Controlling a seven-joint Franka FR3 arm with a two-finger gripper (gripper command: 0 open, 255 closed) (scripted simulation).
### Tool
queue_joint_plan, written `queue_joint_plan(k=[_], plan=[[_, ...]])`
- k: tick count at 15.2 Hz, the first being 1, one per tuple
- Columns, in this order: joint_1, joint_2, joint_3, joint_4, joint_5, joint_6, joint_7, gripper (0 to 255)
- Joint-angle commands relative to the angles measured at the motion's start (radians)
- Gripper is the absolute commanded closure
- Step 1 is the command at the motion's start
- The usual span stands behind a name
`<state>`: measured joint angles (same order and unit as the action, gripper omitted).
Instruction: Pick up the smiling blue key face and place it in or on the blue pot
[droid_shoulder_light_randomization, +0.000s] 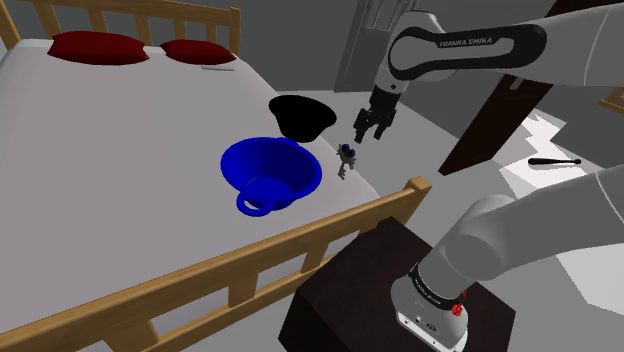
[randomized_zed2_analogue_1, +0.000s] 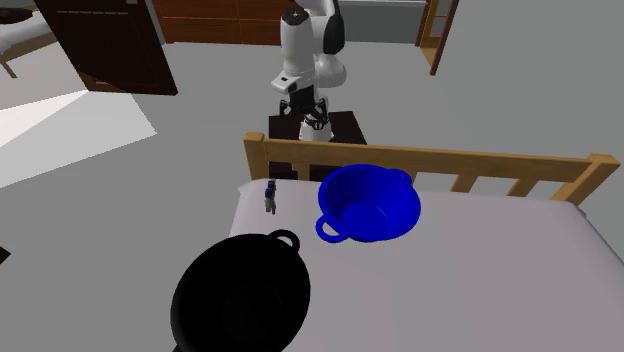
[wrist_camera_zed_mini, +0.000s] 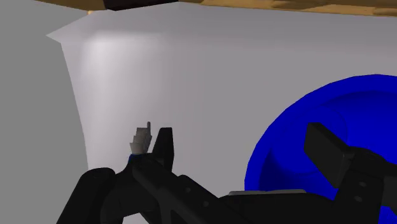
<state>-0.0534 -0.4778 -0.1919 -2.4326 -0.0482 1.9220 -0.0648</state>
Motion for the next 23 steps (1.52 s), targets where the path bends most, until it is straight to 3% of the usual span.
queue_joint_plan(k=[1,8,15,23], plan=[[-0.010,0.056,-0.023,0.008,-0.006,0.062,-0.020,0],[-0.029,0.281,-0.096,0.065,0.015,0.271,-0.091,0],[-0.053,0.526,-0.147,0.182,0.106,0.429,-0.192,0],[-0.058,0.603,-0.139,0.159,0.150,0.523,-0.222,0]])
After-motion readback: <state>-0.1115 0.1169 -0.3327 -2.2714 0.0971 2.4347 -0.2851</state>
